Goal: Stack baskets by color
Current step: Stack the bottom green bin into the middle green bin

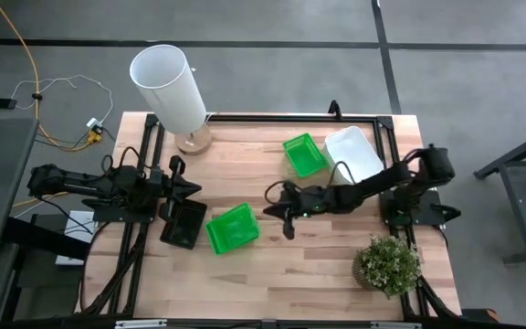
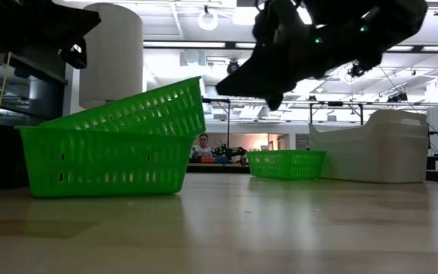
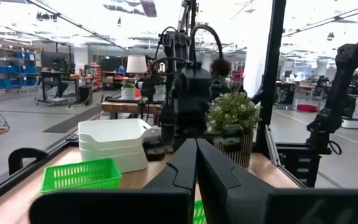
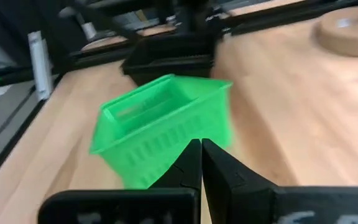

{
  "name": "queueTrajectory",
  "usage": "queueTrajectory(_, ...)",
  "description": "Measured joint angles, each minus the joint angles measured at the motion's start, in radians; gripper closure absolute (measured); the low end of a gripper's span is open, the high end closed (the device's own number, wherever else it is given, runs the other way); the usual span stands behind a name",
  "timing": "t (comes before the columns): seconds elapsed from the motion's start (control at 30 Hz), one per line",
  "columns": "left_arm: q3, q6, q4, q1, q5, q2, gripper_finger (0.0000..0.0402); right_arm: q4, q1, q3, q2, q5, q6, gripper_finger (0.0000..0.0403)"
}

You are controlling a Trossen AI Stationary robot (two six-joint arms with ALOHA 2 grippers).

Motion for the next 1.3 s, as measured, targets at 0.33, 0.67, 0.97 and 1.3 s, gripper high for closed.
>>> queueTrajectory(0.33, 0.001, -0.087, -0.109, 0.0, 0.053, 0.0, 0.0401, -0.038, 0.0, 0.1, 0.118, -0.123, -0.025, 0.0403)
queueTrajectory(0.67, 0.001, -0.097, -0.118, 0.0, 0.019, 0.0, 0.0401, -0.038, 0.009, 0.103, 0.129, -0.164, -0.015, 0.0403)
queueTrajectory(0.97, 0.001, -0.097, -0.119, 0.0, 0.004, 0.0, 0.0401, -0.007, 0.02, 0.103, 0.139, -0.182, 0.0, 0.0403)
queueTrajectory(1.3, 0.001, -0.097, -0.125, 0.0, -0.004, 0.001, 0.0401, -0.072, 0.019, 0.219, 0.249, -0.234, -0.002, 0.0403)
